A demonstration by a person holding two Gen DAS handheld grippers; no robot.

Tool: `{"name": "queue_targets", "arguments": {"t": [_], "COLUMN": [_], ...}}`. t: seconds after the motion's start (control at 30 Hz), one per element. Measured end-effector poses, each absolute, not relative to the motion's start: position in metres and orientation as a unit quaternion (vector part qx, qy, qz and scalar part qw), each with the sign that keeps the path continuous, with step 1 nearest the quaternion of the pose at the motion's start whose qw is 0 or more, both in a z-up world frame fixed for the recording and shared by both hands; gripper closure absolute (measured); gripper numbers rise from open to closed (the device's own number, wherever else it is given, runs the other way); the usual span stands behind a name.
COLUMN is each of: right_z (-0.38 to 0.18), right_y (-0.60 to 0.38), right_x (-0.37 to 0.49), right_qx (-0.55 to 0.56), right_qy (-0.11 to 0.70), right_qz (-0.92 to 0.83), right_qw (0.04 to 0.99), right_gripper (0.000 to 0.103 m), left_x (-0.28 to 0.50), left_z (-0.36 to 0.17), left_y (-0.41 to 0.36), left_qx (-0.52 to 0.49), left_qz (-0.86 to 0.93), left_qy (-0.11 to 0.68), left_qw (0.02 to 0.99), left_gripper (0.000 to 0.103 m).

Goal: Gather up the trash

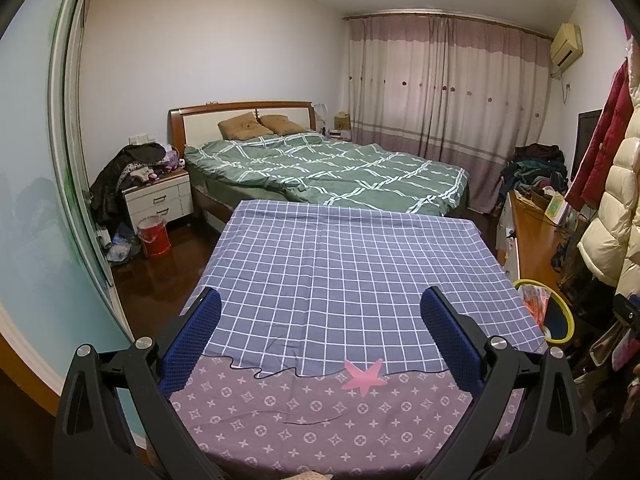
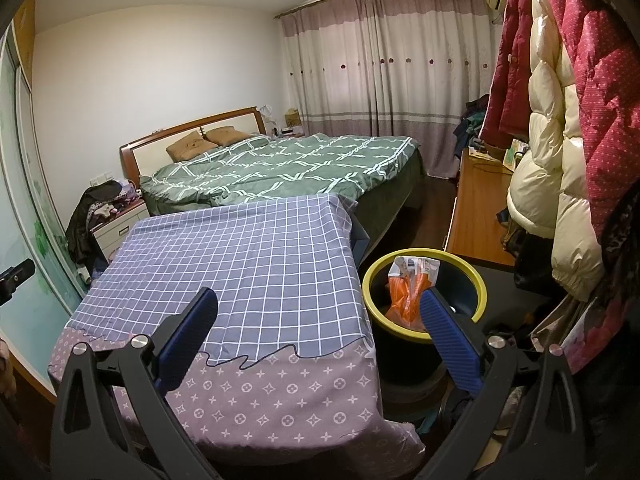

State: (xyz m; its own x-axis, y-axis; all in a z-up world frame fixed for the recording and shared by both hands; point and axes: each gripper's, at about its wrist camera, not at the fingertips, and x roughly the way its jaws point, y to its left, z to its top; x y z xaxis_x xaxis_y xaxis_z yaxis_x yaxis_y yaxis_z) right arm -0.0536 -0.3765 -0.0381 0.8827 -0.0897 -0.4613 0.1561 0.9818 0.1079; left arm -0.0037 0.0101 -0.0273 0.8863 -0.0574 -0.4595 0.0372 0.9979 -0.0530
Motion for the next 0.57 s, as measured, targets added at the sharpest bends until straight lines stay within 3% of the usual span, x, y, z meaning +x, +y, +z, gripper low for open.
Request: {"name": "queue_targets", "arguments": {"t": [0.3, 0.57], "right_z": [-0.046, -0.061], "right_y": [-0.374, -0.357], "right_x": [-0.05, 0.022], "right_qx": [0.071, 0.072], "right_qy": [0.242, 0.28], "right_qz": [-0.058, -0.001], "right_qw": [0.966, 0.957], "right_gripper": [0.007, 0.007], "left_x": [0.002, 0.091], "left_z": [-0.027, -0.054], "left_y": [0.006, 0.004], "left_qx": [-0.022, -0.011], "left_qz": [-0.03, -0.026], "left_qy": [0.234, 0.289], "left_qw": [0.972, 0.957], "left_gripper": [0.005, 0.005]}}
